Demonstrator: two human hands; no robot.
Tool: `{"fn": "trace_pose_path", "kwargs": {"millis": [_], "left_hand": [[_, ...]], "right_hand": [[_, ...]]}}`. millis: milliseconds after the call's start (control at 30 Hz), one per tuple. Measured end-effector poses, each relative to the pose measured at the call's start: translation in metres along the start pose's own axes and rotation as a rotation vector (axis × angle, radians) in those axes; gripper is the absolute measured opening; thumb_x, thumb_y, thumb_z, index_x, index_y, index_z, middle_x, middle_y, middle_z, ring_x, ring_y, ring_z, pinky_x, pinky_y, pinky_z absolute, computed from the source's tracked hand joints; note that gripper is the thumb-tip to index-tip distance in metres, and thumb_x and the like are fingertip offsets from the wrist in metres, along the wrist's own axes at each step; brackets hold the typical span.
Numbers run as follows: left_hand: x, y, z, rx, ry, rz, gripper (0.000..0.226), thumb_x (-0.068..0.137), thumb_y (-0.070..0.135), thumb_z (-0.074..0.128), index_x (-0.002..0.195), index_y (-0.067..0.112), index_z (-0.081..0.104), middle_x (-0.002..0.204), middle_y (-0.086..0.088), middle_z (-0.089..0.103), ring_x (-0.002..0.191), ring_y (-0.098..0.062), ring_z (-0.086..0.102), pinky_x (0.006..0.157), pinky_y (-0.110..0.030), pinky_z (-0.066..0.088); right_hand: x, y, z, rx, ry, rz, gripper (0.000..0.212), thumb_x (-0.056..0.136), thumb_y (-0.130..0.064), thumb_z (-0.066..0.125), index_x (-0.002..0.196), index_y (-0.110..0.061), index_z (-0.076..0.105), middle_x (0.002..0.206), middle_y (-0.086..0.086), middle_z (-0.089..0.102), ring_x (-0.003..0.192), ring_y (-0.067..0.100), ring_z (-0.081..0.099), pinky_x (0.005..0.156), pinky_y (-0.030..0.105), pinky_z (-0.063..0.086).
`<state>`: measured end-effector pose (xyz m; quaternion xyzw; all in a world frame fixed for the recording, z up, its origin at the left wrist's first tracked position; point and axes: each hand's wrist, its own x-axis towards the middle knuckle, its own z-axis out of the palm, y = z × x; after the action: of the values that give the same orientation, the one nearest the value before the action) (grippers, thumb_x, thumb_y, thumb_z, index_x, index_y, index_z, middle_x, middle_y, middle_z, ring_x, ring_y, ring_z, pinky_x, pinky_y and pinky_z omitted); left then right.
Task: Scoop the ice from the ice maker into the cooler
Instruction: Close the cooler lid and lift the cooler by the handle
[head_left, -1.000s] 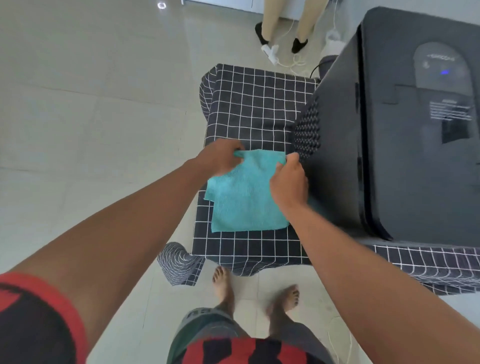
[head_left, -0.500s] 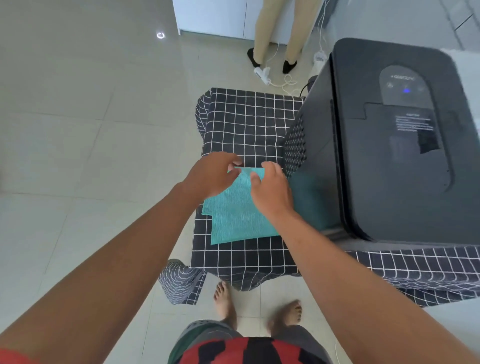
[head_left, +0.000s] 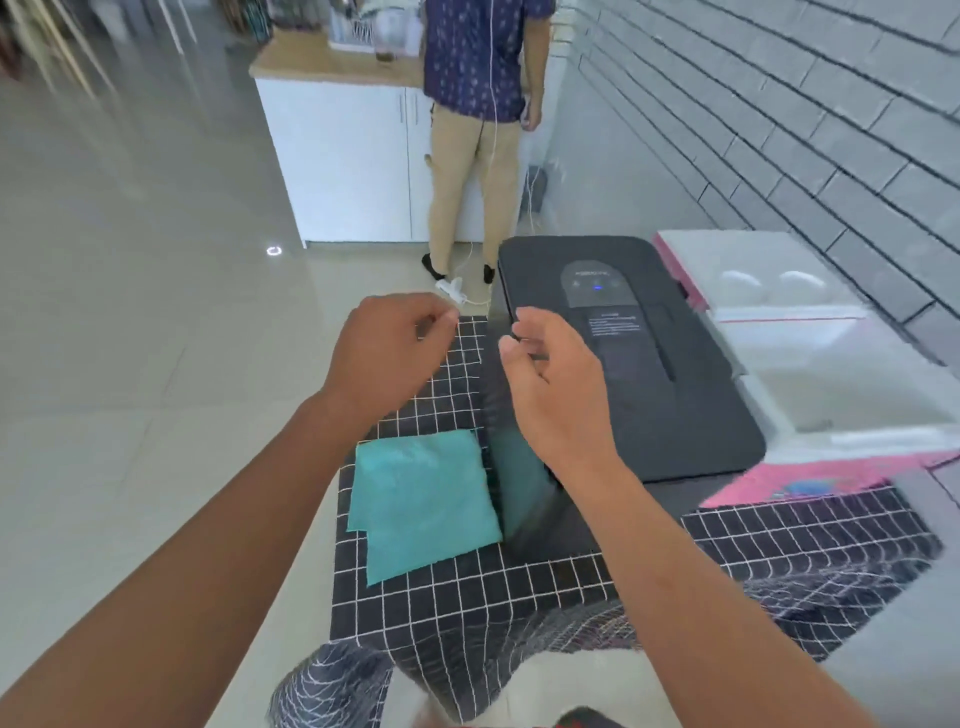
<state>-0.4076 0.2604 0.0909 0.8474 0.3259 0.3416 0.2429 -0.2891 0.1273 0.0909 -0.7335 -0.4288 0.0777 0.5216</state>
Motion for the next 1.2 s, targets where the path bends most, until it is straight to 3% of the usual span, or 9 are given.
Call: {"fn": "trace_pose_path", "kwargs": {"millis": [100, 233, 367, 500, 600, 733, 933, 1067, 1200], "left_hand": [[0.017, 0.036, 0.009, -0.117, 0.0, 0.031, 0.022, 0.092, 0.041, 0.054, 0.087, 0.031, 0.073, 0.072, 0.019, 0.067, 0.056, 0.003, 0.055, 0.065, -0.025, 0.048], [0.042, 0.106, 0.047, -0.176, -0.078, 0.133, 0.022, 0.091, 0.041, 0.054, 0.084, 0.032, 0.073, 0.068, 0.024, 0.064, 0.06, 0.002, 0.055, 0.065, -0.026, 0.049], [0.06, 0.156, 0.094, -0.21, -0.176, 0.156, 0.025, 0.092, 0.041, 0.053, 0.083, 0.028, 0.072, 0.067, 0.016, 0.067, 0.062, -0.003, 0.061, 0.065, -0.029, 0.052], [0.079, 0.192, 0.145, -0.106, -0.24, 0.203, 0.035, 0.093, 0.042, 0.048, 0.078, 0.017, 0.068, 0.068, 0.002, 0.066, 0.068, -0.019, 0.061, 0.069, -0.041, 0.053], [0.095, 0.214, 0.185, -0.098, -0.247, 0.194, 0.03, 0.094, 0.041, 0.051, 0.081, 0.023, 0.072, 0.069, 0.007, 0.069, 0.065, -0.011, 0.062, 0.068, -0.031, 0.053], [0.122, 0.236, 0.245, -0.116, -0.218, 0.124, 0.025, 0.093, 0.038, 0.054, 0.084, 0.025, 0.073, 0.071, 0.009, 0.07, 0.066, -0.005, 0.062, 0.065, -0.024, 0.049], [0.157, 0.254, 0.344, -0.08, -0.27, -0.045, 0.019, 0.093, 0.035, 0.054, 0.089, 0.027, 0.071, 0.081, 0.015, 0.069, 0.08, -0.009, 0.064, 0.069, -0.022, 0.047], [0.173, 0.248, 0.39, -0.01, -0.279, -0.157, 0.023, 0.092, 0.033, 0.056, 0.109, 0.025, 0.069, 0.095, 0.014, 0.061, 0.091, -0.012, 0.061, 0.081, -0.029, 0.049], [0.191, 0.234, 0.422, 0.063, -0.238, -0.272, 0.035, 0.091, 0.033, 0.059, 0.124, 0.021, 0.061, 0.125, -0.003, 0.055, 0.113, -0.022, 0.054, 0.093, -0.032, 0.041]], "right_hand": [[0.01, 0.003, -0.032, -0.029, 0.061, 0.019, 0.035, 0.09, -0.03, 0.056, 0.124, -0.021, 0.057, 0.114, -0.009, 0.062, 0.101, 0.006, 0.058, 0.091, 0.028, 0.047], [0.027, 0.027, -0.104, -0.124, 0.222, 0.087, 0.034, 0.088, -0.03, 0.058, 0.122, -0.024, 0.057, 0.113, -0.011, 0.063, 0.1, 0.002, 0.057, 0.086, 0.011, 0.039], [0.042, 0.054, -0.166, -0.203, 0.312, 0.136, 0.034, 0.089, -0.031, 0.056, 0.122, -0.021, 0.056, 0.112, -0.008, 0.063, 0.104, 0.01, 0.057, 0.091, 0.027, 0.044], [0.061, 0.093, -0.223, -0.248, 0.349, 0.16, 0.038, 0.09, -0.03, 0.055, 0.127, -0.022, 0.053, 0.114, -0.007, 0.062, 0.106, 0.011, 0.056, 0.091, 0.029, 0.043], [0.08, 0.129, -0.26, -0.263, 0.361, 0.153, 0.043, 0.09, -0.031, 0.055, 0.132, -0.026, 0.046, 0.111, -0.009, 0.06, 0.1, 0.01, 0.054, 0.087, 0.03, 0.042], [0.109, 0.184, -0.305, -0.272, 0.327, 0.106, 0.055, 0.089, -0.03, 0.057, 0.139, -0.029, 0.035, 0.112, -0.008, 0.057, 0.092, 0.01, 0.052, 0.081, 0.029, 0.04], [0.163, 0.266, -0.367, -0.288, 0.244, 0.123, 0.06, 0.087, -0.029, 0.061, 0.14, -0.028, 0.034, 0.116, -0.004, 0.057, 0.11, 0.016, 0.053, 0.089, 0.032, 0.042], [0.202, 0.302, -0.393, -0.324, 0.153, 0.136, 0.062, 0.086, -0.027, 0.063, 0.142, -0.024, 0.034, 0.122, 0.002, 0.057, 0.115, 0.018, 0.053, 0.094, 0.034, 0.042], [0.248, 0.336, -0.404, -0.366, 0.066, 0.109, 0.066, 0.086, -0.028, 0.062, 0.143, -0.019, 0.032, 0.135, 0.005, 0.051, 0.124, 0.024, 0.048, 0.1, 0.042, 0.042]]}}
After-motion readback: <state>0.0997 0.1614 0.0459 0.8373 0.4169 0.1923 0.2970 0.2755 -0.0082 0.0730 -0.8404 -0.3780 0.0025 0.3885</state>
